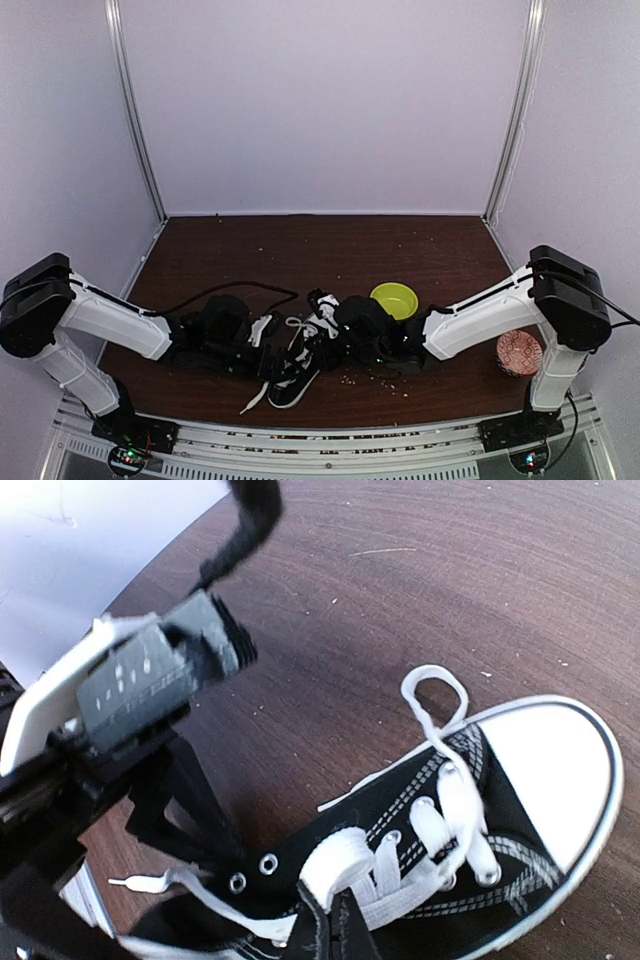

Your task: Tie the shoes

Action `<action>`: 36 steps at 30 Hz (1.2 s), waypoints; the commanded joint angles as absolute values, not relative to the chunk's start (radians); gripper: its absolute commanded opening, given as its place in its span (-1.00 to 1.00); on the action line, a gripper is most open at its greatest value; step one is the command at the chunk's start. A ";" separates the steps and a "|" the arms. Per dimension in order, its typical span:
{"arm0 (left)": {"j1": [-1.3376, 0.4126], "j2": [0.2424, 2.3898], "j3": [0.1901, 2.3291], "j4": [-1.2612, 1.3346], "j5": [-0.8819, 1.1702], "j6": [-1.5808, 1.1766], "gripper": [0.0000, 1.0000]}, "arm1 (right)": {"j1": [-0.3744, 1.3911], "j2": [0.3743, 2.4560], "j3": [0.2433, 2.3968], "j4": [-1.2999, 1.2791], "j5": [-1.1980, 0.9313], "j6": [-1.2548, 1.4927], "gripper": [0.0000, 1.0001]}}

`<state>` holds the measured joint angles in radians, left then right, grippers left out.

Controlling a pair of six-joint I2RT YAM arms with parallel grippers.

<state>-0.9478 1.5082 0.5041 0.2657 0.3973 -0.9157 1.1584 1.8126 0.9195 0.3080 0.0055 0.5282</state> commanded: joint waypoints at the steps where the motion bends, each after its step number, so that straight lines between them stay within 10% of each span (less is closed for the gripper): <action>1: -1.001 1.558 0.536 0.397 0.491 -0.956 0.80 | 1.153 1.760 0.895 0.322 0.047 0.537 -1.00; 14: -0.828 1.315 0.629 -0.022 0.234 -0.531 0.85 | 1.151 1.741 0.873 0.323 0.042 0.543 -1.00; 36: -0.756 1.698 0.859 -0.026 0.215 -0.058 0.09 | 1.134 1.735 0.845 0.358 0.027 0.561 -1.00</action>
<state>-0.7609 1.6707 0.8215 -0.0319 0.1921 -0.1089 1.1427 1.7706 0.8570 0.3332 0.0193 0.5529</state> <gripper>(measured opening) 0.557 0.008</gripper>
